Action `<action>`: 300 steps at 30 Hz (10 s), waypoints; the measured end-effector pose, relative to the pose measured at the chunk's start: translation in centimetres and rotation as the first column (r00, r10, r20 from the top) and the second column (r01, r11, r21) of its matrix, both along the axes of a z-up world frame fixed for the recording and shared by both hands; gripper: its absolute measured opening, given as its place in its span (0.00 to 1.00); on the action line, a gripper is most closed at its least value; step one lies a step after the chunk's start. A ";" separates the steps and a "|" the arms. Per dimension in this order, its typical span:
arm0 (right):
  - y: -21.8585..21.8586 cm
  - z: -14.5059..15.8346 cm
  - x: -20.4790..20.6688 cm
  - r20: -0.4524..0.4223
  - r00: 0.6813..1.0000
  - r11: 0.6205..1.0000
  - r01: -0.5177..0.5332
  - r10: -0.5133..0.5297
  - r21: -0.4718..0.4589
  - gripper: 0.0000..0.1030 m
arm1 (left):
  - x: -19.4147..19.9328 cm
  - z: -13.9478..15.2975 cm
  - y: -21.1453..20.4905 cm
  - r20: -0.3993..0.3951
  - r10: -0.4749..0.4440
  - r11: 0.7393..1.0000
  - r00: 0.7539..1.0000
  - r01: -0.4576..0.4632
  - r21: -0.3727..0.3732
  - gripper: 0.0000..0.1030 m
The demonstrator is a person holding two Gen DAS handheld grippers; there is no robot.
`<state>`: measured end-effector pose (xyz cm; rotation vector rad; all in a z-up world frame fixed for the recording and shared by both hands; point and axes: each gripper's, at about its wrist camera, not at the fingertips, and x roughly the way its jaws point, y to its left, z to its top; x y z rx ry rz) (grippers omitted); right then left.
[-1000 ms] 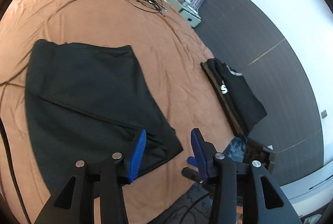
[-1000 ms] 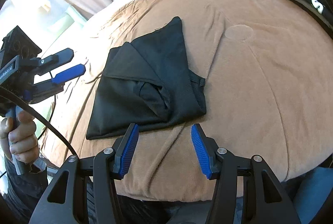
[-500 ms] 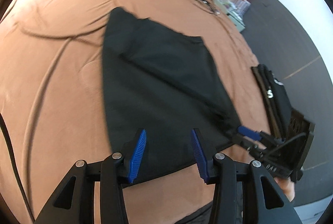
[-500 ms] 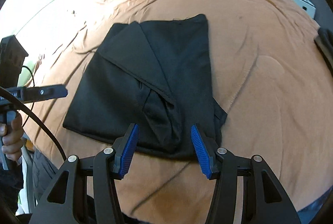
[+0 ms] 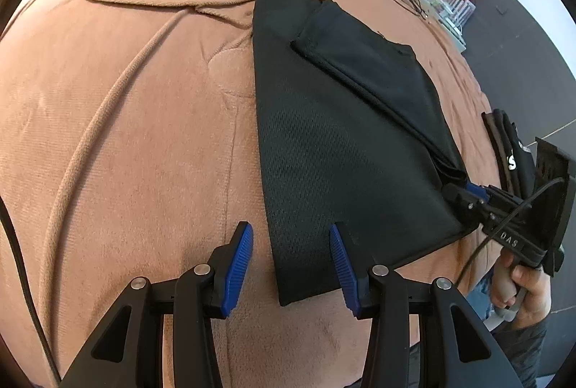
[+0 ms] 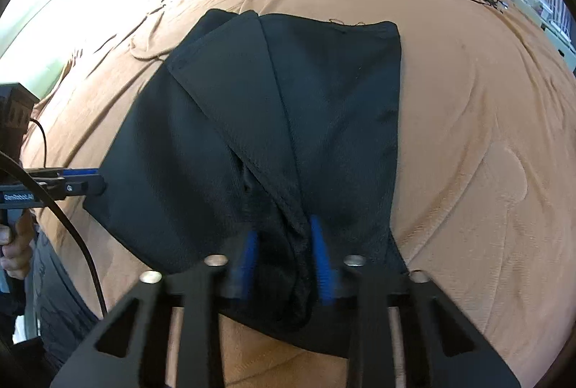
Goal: Fold small clothes
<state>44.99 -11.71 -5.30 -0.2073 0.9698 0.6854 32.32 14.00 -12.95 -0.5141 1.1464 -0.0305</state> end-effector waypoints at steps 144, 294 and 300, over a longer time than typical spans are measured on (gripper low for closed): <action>3.4 -4.8 26.9 -0.287 0.957 0.945 0.122 -0.031 0.302 0.08 | 21.1 0.6 7.2 0.112 0.024 0.995 0.993 -0.013 -0.098 0.08; -36.5 17.5 -27.3 0.129 0.456 0.474 0.846 -0.880 0.246 0.62 | 20.2 13.6 -46.9 0.226 -0.589 0.803 0.776 0.593 0.056 0.36; -33.1 18.3 -34.0 0.152 0.487 0.510 0.813 -0.860 0.281 0.81 | 15.9 17.4 -44.6 0.299 -0.579 0.809 0.759 0.579 0.096 0.57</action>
